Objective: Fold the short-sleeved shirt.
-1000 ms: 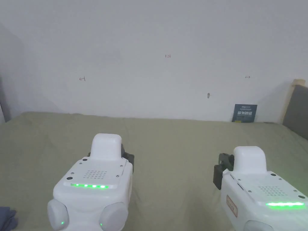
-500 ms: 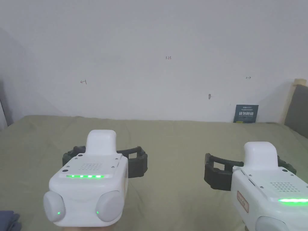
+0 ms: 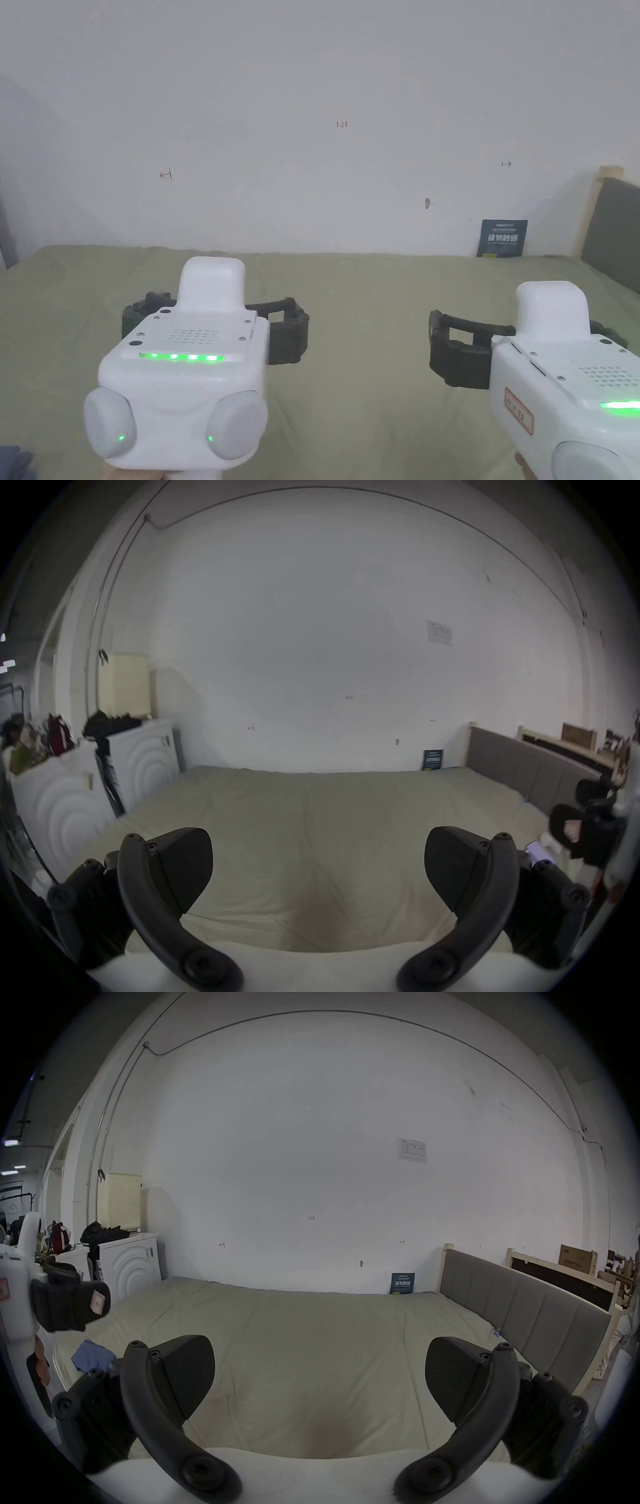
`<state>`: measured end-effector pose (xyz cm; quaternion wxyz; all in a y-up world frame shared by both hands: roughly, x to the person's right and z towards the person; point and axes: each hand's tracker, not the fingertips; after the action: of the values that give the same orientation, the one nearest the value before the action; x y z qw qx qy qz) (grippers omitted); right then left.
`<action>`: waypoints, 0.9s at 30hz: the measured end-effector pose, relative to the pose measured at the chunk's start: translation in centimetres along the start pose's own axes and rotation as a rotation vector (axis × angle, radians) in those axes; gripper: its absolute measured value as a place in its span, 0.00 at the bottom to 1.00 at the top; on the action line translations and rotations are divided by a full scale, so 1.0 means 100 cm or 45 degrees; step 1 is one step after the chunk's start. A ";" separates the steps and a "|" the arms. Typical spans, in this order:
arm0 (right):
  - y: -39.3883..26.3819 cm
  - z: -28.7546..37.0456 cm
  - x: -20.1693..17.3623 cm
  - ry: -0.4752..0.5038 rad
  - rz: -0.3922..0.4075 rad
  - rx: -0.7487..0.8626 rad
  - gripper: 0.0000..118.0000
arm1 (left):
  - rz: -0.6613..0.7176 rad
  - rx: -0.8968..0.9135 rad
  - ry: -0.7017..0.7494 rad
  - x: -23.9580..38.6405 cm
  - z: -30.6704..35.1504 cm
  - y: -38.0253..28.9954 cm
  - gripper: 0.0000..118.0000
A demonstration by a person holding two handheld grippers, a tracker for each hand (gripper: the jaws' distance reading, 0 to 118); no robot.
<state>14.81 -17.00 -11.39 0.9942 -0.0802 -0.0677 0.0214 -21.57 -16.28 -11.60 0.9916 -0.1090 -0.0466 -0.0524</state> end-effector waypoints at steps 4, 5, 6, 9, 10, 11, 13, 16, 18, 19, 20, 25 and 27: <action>0.002 0.002 -0.003 0.017 0.007 0.003 1.00 | 0.040 0.019 -0.035 -0.004 -0.001 -0.008 1.00; 0.003 0.001 -0.003 0.018 0.011 0.003 1.00 | 0.065 0.033 -0.083 -0.008 -0.004 -0.009 1.00; 0.003 0.000 -0.004 0.018 0.014 0.001 1.00 | 0.097 0.002 -0.115 -0.011 -0.006 -0.008 1.00; 0.005 0.001 -0.005 0.021 0.020 0.000 1.00 | 0.123 -0.019 -0.100 -0.012 -0.005 -0.008 1.00; 0.006 0.001 -0.006 0.022 0.023 0.001 1.00 | 0.133 -0.024 -0.105 -0.014 -0.006 -0.009 1.00; 0.006 0.002 -0.006 0.023 0.027 0.003 1.00 | 0.133 -0.036 -0.112 -0.017 -0.008 -0.008 1.00; 0.007 0.002 -0.006 0.018 0.030 0.012 1.00 | 0.111 -0.039 -0.097 -0.013 -0.006 -0.008 1.00; 0.008 0.003 -0.005 0.014 0.021 0.014 1.00 | 0.023 -0.020 -0.006 -0.005 0.000 -0.006 1.00; 0.008 0.002 -0.005 0.012 0.016 0.015 1.00 | 0.015 -0.015 -0.014 -0.006 -0.001 -0.007 1.00; 0.008 0.002 -0.005 0.017 0.019 0.016 1.00 | 0.011 -0.014 -0.021 -0.007 -0.001 -0.007 1.00; 0.005 0.002 -0.006 0.030 0.028 0.029 1.00 | 0.006 0.006 -0.036 -0.008 0.000 -0.009 1.00; -0.006 0.004 -0.007 0.048 0.004 0.018 1.00 | 0.014 0.019 -0.057 -0.013 0.002 -0.020 1.00; -0.009 0.003 -0.008 0.039 0.014 -0.002 1.00 | 0.024 0.013 -0.037 -0.016 0.002 -0.022 1.00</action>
<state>13.97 -17.92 -11.05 0.9950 -0.0815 -0.0520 0.0254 -23.37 -18.19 -11.13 0.9918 -0.1050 -0.0604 -0.0411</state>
